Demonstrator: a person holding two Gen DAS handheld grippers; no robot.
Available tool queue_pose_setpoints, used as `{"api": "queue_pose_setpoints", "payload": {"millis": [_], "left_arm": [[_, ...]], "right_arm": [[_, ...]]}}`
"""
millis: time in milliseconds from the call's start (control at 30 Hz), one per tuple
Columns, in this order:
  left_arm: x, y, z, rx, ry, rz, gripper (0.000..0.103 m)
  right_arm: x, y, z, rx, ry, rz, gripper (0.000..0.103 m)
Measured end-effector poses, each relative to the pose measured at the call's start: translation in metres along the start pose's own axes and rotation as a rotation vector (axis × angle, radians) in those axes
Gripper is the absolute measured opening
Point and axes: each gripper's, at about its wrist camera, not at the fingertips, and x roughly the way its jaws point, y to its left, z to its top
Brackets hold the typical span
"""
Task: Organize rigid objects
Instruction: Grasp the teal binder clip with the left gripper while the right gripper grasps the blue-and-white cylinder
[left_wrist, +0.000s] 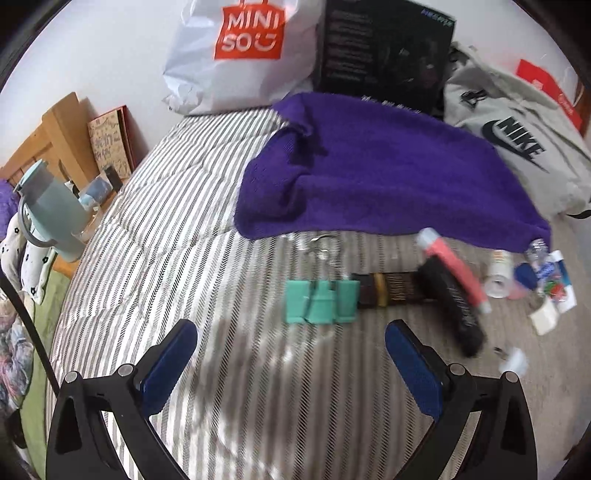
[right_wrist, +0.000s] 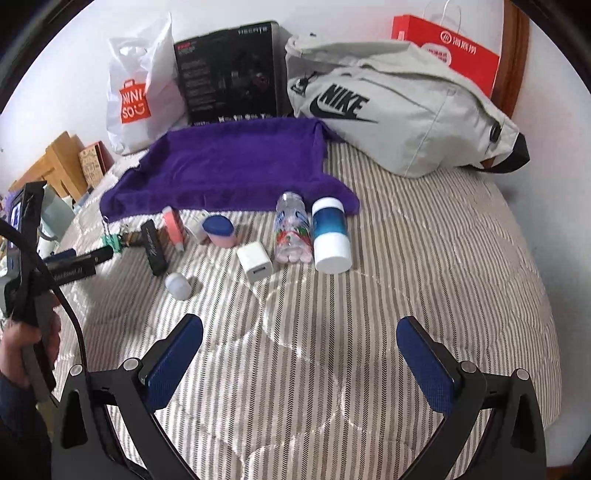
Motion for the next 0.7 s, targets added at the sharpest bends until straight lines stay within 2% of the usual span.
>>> {"api": "queue_pose_setpoints", "payload": {"millis": [100,233,300,433,700], "left_arm": [[0.011,0.001,0.002,-0.001,0.011,-0.011,0.102],[0.014,0.005,0.005,-0.025,-0.014,-0.014,0.091],[0.016,0.006,0.007,-0.020,-0.014,-0.024,0.091],[0.016,0.001,0.010,0.018,-0.020,-0.028,0.083],[0.012,-0.009,0.011,0.055,-0.039,-0.040,0.051]], "right_arm": [[0.007,-0.004,0.002,0.007,0.015,-0.005,0.103],[0.014,-0.006,0.005,0.016,0.028,0.006,0.103],[0.017,-0.006,0.007,0.017,0.033,0.012,0.103],[0.026,-0.008,0.010,0.020,0.042,0.017,0.103],[0.042,-0.022,0.023,0.067,0.044,0.036,0.101]]}}
